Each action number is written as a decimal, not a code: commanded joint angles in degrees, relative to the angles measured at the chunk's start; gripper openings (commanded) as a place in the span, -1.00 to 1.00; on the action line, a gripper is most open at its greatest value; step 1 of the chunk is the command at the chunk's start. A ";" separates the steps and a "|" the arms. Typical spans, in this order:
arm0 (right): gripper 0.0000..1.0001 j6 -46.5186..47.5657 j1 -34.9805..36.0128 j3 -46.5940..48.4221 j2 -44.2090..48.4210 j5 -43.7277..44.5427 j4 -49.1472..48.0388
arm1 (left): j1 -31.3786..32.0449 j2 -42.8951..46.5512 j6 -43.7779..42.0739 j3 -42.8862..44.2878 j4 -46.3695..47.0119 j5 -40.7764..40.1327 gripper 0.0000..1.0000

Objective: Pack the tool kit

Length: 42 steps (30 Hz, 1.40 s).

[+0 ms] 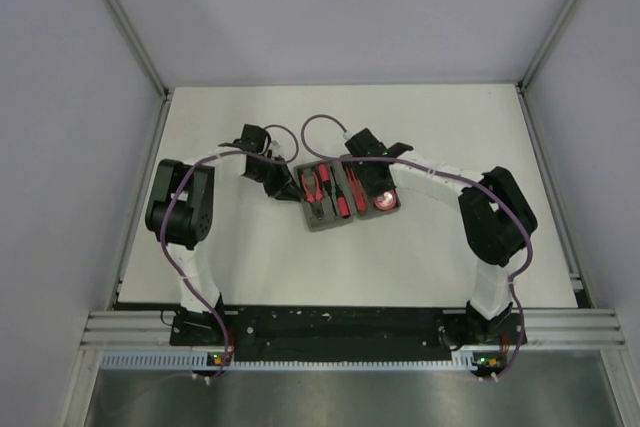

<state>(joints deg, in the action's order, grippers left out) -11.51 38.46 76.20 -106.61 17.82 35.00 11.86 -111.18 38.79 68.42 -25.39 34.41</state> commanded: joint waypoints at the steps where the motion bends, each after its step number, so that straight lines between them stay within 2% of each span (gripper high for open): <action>1: -0.33 0.26 -0.40 -1.77 -2.47 1.07 6.57 | -0.26 -1.24 -1.08 2.24 -0.89 -3.91 -0.62; 8: -0.25 1.75 -0.40 4.55 -1.58 1.60 6.48 | -0.25 -1.32 -1.43 2.33 -1.16 -4.09 -0.61; 13: -0.02 4.21 -0.49 7.38 -2.38 -0.59 6.31 | -0.26 -1.15 -1.61 2.59 -1.07 -3.74 -0.58; 17: 0.08 5.18 -0.40 7.12 -2.64 -2.44 5.78 | -0.26 -1.41 -1.78 2.68 -1.07 -3.30 -0.56; 25: 0.01 6.59 -0.40 5.10 -4.31 -6.93 2.44 | -0.26 -1.76 -2.05 2.94 -1.07 -3.04 -0.55; 33: -0.16 5.97 -0.23 0.88 -4.92 -3.59 3.49 | -0.26 -2.20 -2.22 3.91 -1.51 -3.04 -0.55; 42: -0.24 5.80 -0.05 2.54 -7.47 -0.33 8.58 | -0.34 -2.64 -2.49 5.40 -2.30 -3.47 -0.55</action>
<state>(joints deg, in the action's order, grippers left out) -5.13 38.52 79.94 -109.54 17.32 38.13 11.94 -113.03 37.36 71.92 -28.12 33.45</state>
